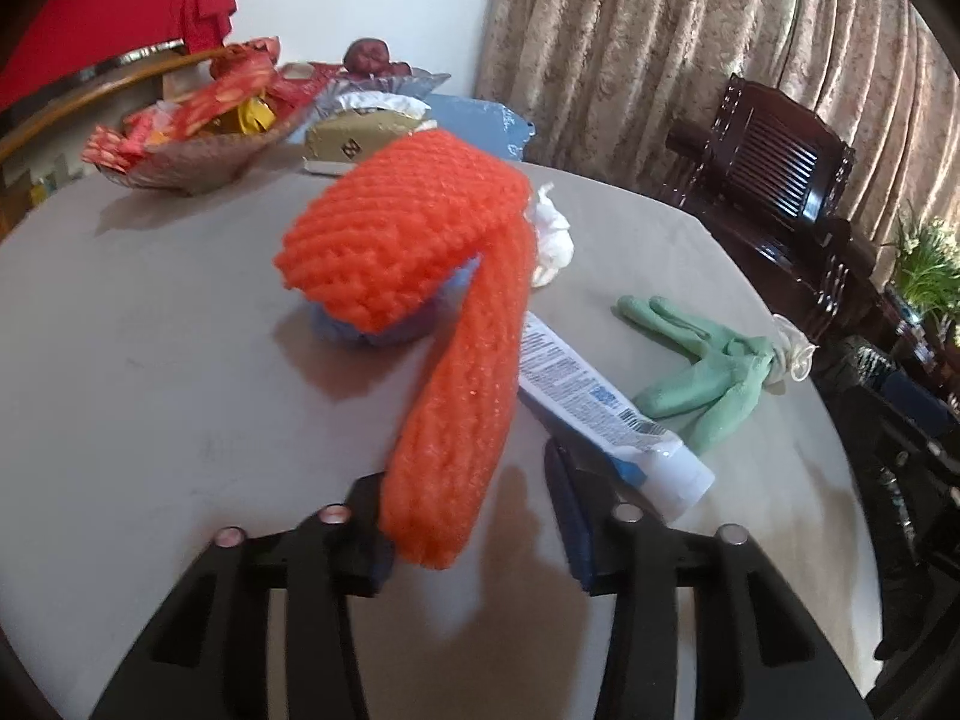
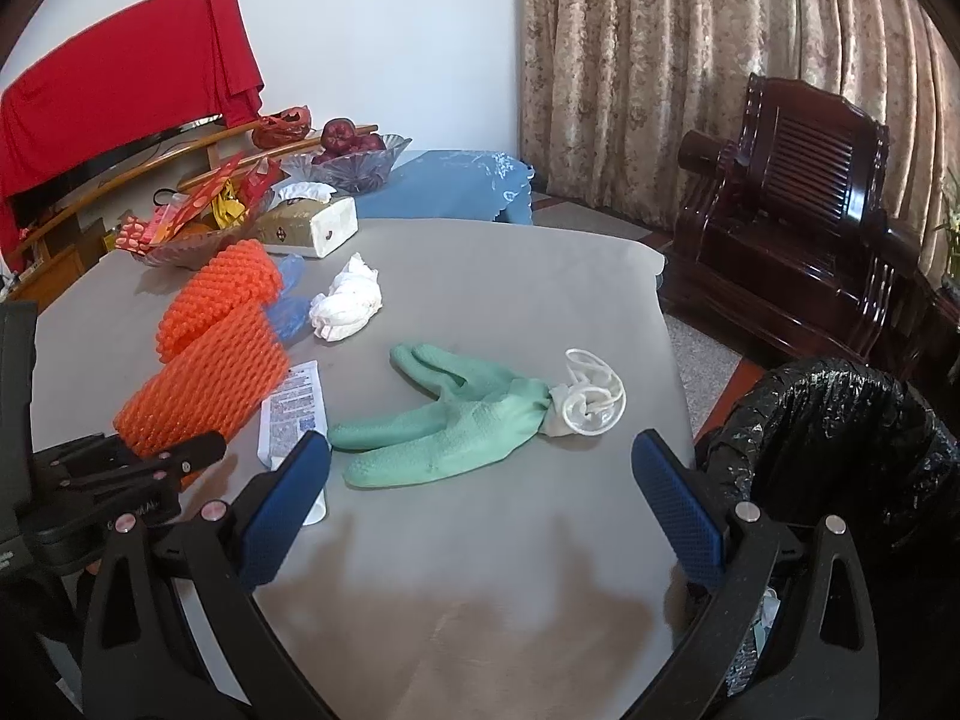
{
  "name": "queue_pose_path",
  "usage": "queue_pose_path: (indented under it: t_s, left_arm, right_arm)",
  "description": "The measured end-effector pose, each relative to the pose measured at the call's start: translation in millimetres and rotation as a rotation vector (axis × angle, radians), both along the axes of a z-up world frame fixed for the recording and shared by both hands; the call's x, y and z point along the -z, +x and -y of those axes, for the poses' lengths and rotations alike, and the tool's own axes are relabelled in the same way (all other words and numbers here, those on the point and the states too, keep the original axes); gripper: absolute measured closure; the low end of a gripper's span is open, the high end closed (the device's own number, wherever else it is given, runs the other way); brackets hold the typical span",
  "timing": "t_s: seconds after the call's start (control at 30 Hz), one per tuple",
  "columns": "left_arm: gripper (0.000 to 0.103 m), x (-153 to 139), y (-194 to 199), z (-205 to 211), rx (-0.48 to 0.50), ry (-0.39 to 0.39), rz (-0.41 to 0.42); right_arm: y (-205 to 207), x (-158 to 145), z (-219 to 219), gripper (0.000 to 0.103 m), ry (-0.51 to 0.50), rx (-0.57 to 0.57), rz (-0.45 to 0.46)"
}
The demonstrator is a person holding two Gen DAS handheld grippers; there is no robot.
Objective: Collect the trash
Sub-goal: 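Grasp the orange foam net with the left gripper and lift it, then grasp the green glove with the right gripper while the left gripper holds the net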
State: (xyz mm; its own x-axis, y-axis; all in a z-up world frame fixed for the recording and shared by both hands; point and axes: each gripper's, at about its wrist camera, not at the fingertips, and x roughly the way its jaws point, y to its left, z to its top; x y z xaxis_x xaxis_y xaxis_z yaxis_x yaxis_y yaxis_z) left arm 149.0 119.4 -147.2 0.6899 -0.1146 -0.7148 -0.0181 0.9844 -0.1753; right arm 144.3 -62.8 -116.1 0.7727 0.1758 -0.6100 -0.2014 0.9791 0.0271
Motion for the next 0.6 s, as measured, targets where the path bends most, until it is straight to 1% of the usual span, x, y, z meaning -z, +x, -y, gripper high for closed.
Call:
queue_pose_path:
  t_s: [0.03,0.07,0.1,0.2,0.3,0.4,0.5,0.57,0.6]
  left_arm:
    - [0.077,0,0,1,0.006,-0.002,-0.001]
    - [0.085,0,0,2,0.012,-0.002,0.001]
    - [0.09,-2,-1,3,0.016,0.0,0.006]
    - [0.092,-6,-5,5,0.014,-0.002,0.017]
    - [0.092,-18,-10,10,0.019,0.002,0.059]
    - [0.092,-26,-8,20,0.04,0.013,0.088]
    - [0.092,-29,-4,22,0.043,-0.001,0.09]
    - [0.092,-30,-2,25,0.048,0.009,0.094]
    - [0.092,-30,-2,26,0.05,0.017,0.096]
  right_arm:
    - [0,1,0,0.005,-0.004,0.001,-0.001]
    - [1,2,1,0.005,-0.011,0.01,0.0]
    - [2,3,1,0.005,-0.017,0.018,0.0]
    - [11,6,7,0.005,-0.014,0.056,-0.01]
    - [24,9,12,0.005,-0.014,0.086,-0.011]
    - [34,10,14,0.006,-0.006,0.092,-0.018]
    - [40,12,13,0.006,-0.013,0.09,-0.022]
    - [44,16,11,0.006,-0.008,0.084,-0.048]
    - [45,17,9,0.008,-0.007,0.084,-0.056]
